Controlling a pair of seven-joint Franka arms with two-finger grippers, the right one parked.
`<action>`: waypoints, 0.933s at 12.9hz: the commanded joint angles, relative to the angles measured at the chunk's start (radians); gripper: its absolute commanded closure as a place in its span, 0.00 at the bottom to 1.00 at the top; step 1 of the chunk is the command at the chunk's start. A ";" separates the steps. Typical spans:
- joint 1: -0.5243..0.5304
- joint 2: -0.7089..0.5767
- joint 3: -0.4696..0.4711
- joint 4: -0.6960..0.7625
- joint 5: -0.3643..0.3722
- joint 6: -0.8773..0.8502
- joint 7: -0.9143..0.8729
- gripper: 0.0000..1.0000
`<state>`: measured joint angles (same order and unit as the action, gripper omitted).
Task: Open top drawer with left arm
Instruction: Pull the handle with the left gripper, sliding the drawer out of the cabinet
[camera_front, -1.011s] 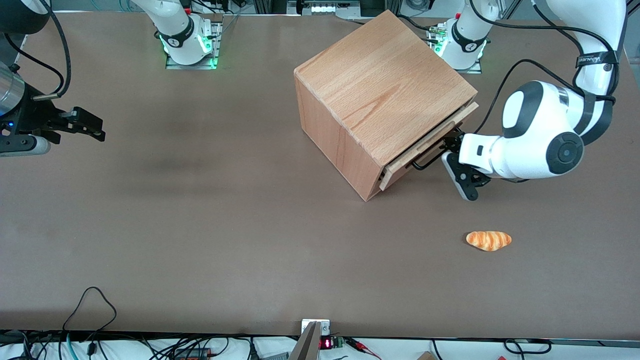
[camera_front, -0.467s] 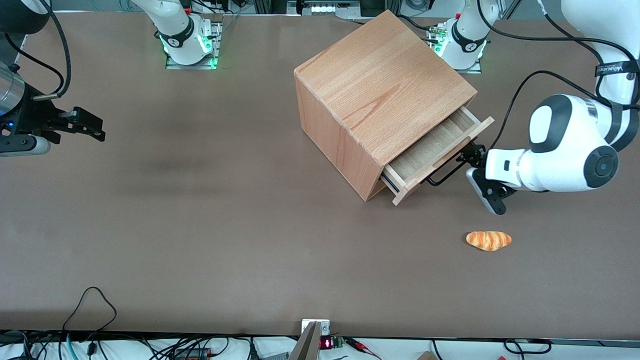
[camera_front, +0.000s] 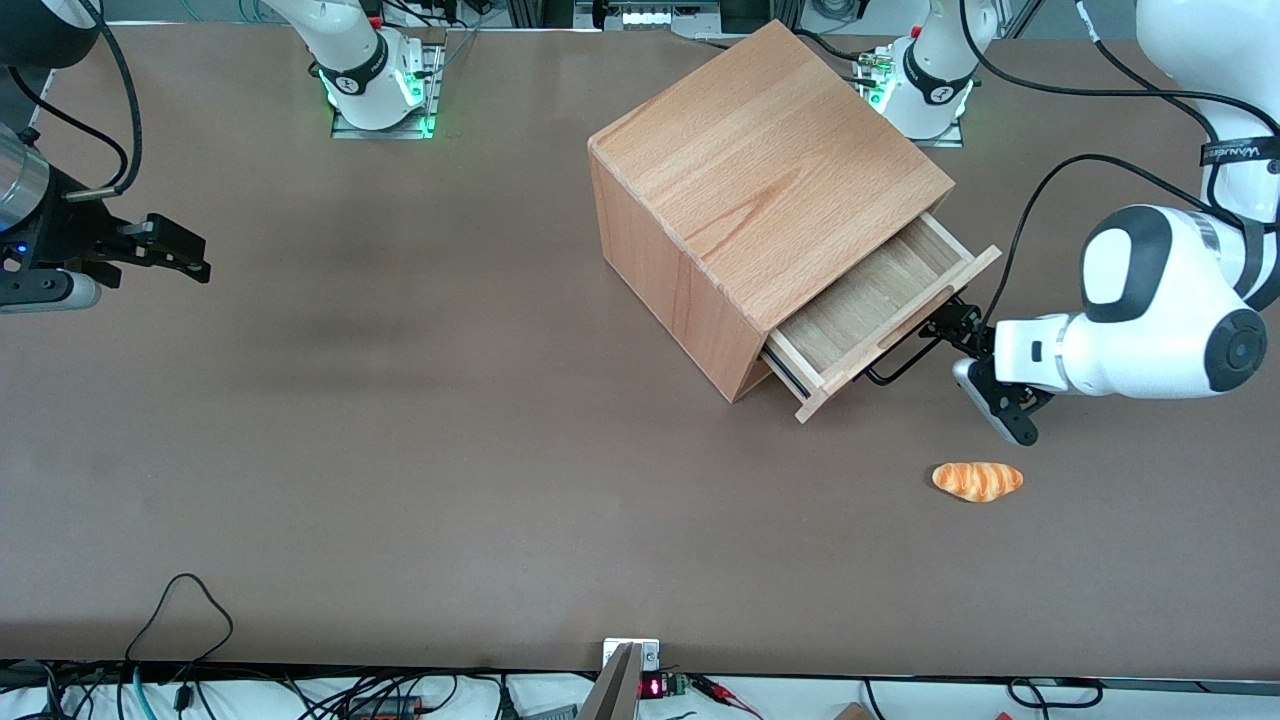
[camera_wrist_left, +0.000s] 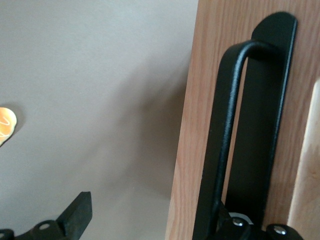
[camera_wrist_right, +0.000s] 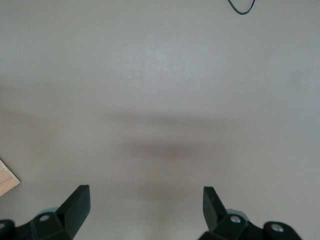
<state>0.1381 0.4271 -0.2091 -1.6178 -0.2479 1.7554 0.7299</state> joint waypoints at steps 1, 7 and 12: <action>0.031 0.038 -0.003 0.061 -0.024 -0.027 -0.020 0.00; 0.044 0.053 -0.001 0.101 -0.033 -0.027 -0.023 0.00; 0.048 0.065 0.005 0.111 -0.025 -0.025 -0.046 0.00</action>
<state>0.1833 0.4703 -0.2070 -1.5443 -0.2589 1.7499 0.6981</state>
